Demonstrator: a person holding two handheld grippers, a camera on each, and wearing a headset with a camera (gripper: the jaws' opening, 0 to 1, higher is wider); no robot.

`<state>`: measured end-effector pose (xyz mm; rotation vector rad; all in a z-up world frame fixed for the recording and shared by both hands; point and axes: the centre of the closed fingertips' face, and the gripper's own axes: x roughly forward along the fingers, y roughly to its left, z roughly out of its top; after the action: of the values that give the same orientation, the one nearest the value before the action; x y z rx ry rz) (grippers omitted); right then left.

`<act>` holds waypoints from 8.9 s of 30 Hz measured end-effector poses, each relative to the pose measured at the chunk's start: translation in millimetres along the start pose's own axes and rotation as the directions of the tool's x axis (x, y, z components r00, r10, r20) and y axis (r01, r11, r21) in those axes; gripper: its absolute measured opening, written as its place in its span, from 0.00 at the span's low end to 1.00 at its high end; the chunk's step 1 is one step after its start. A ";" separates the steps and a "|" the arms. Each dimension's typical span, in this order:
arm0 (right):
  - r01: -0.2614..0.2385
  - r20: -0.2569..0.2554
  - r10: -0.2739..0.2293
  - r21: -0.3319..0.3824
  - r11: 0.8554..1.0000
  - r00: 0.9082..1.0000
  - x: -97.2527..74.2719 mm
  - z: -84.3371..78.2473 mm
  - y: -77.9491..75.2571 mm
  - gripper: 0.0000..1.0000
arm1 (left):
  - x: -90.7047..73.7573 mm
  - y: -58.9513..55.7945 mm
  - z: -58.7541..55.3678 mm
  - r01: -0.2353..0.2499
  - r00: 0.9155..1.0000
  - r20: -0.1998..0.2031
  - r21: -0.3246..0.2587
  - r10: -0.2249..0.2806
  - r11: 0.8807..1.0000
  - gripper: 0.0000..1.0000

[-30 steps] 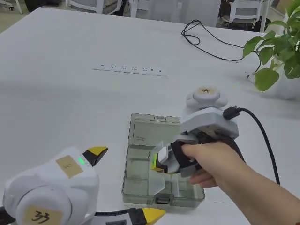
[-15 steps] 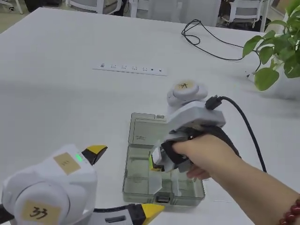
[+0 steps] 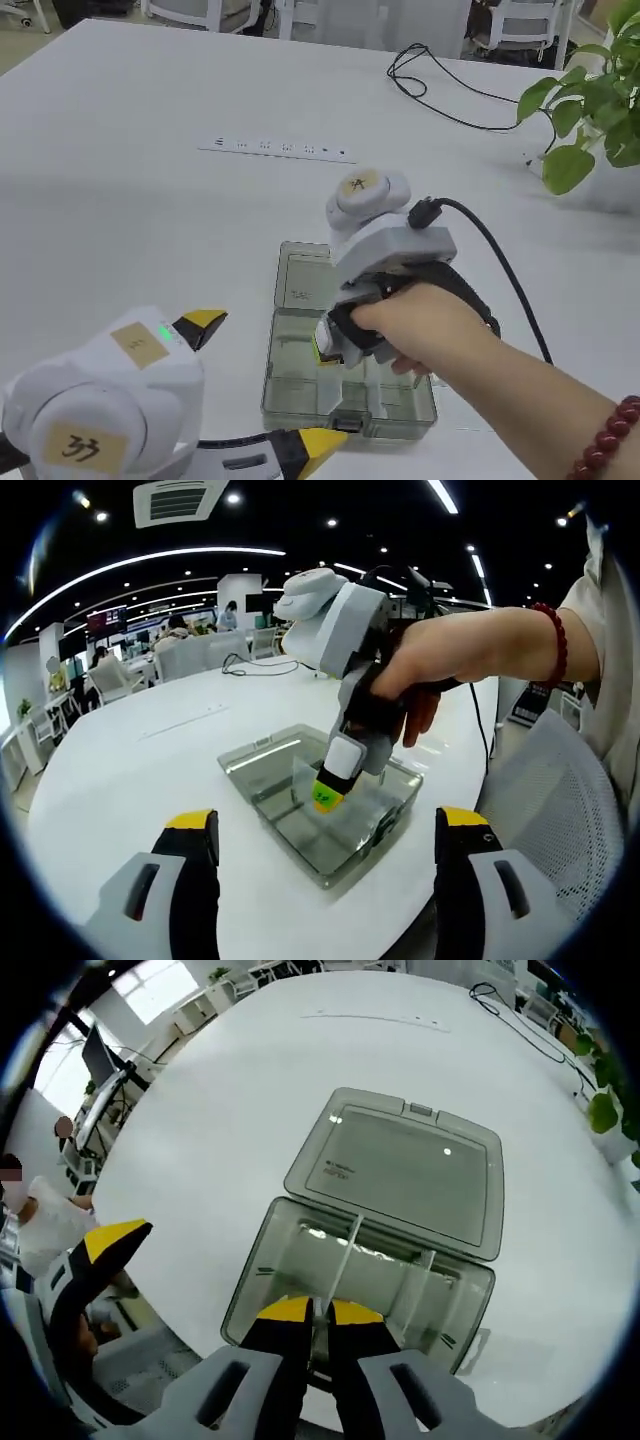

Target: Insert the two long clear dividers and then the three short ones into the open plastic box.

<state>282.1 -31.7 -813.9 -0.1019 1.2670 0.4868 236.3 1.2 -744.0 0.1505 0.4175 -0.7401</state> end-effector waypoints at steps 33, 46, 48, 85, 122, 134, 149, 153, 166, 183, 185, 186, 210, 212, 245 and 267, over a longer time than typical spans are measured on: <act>0.070 0.037 -0.067 -0.085 0.994 0.997 19.0 -3.4 -0.3 0.09 | -1.7 6.3 -0.5 -0.028 1.000 -0.002 -0.004 0.028 1.000 0.90; -0.024 0.110 0.047 -0.204 0.979 0.993 12.2 8.5 9.7 0.25 | -1.8 7.9 0.0 -0.036 0.999 -0.002 -0.010 0.036 0.999 0.90; -0.041 0.116 0.069 -0.230 0.972 0.991 8.9 10.6 11.6 0.28 | -2.0 8.2 0.3 -0.038 0.999 -0.001 -0.012 0.038 0.999 0.90; -0.139 0.088 0.242 -0.614 0.777 0.966 -49.1 -13.1 -6.0 0.51 | -20.8 21.2 3.9 -0.101 0.995 0.002 -0.032 0.101 0.994 0.95; -0.143 -0.015 0.194 -0.736 0.662 0.981 -45.4 -71.2 -99.2 0.52 | -20.4 24.0 0.5 -0.128 0.992 -0.017 -0.042 0.128 0.991 0.91; -0.135 -0.037 0.171 -0.784 0.605 0.985 -32.9 -82.3 -119.4 0.47 | -19.9 23.7 -1.0 -0.138 0.990 -0.025 -0.044 0.137 0.989 0.90; -0.137 -0.078 0.137 -0.858 0.495 0.987 -22.2 -87.8 -139.3 0.40 | -21.4 25.8 -3.9 -0.154 0.988 -0.035 -0.045 0.152 0.987 0.88; -0.138 -0.081 0.139 -0.869 0.474 0.987 -19.9 -86.6 -141.3 0.39 | -22.1 26.3 -5.2 -0.155 0.987 -0.038 -0.046 0.153 0.987 0.88; -0.179 -0.113 0.166 -0.869 0.462 0.980 -17.0 -88.9 -144.4 0.35 | -20.0 26.8 -3.9 -0.153 0.988 -0.044 -0.037 0.151 0.988 0.88; -0.165 -0.092 0.172 -0.862 0.480 0.981 -17.4 -87.8 -143.8 0.32 | -19.7 25.4 -3.2 -0.145 0.989 -0.042 -0.033 0.144 0.989 0.86; -0.159 -0.086 0.168 -0.861 0.483 0.982 -17.5 -87.8 -143.9 0.32 | -19.9 25.8 -3.3 -0.147 0.988 -0.044 -0.034 0.146 0.989 0.85; -0.156 -0.084 0.166 -0.860 0.487 0.982 -17.6 -87.8 -144.2 0.32 | -19.9 25.8 -3.0 -0.147 0.988 -0.042 -0.034 0.145 0.989 0.85; 0.041 0.127 0.153 -0.882 0.469 0.980 -63.0 -44.3 -125.0 0.32 | -19.1 12.7 4.1 -0.116 0.993 -0.018 -0.058 0.115 0.992 0.77; 0.051 0.139 0.164 -0.889 0.455 0.977 -66.3 -41.6 -118.1 0.32 | -18.3 10.6 5.2 -0.109 0.994 -0.014 -0.056 0.108 0.992 0.76; 0.174 0.299 0.403 -0.932 0.317 0.865 -86.0 -8.6 12.9 0.32 | -8.3 -7.5 27.0 0.024 0.992 0.123 -0.253 0.007 0.967 0.43; 0.203 0.341 0.455 -0.923 0.326 0.823 -90.9 -1.1 38.5 0.32 | -6.3 -10.5 31.6 0.092 0.986 0.166 -0.375 -0.031 0.923 0.03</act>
<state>246.1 -24.4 -722.2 -0.8196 0.2185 1.2978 235.0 -11.3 -712.5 -0.2886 0.4092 -0.7136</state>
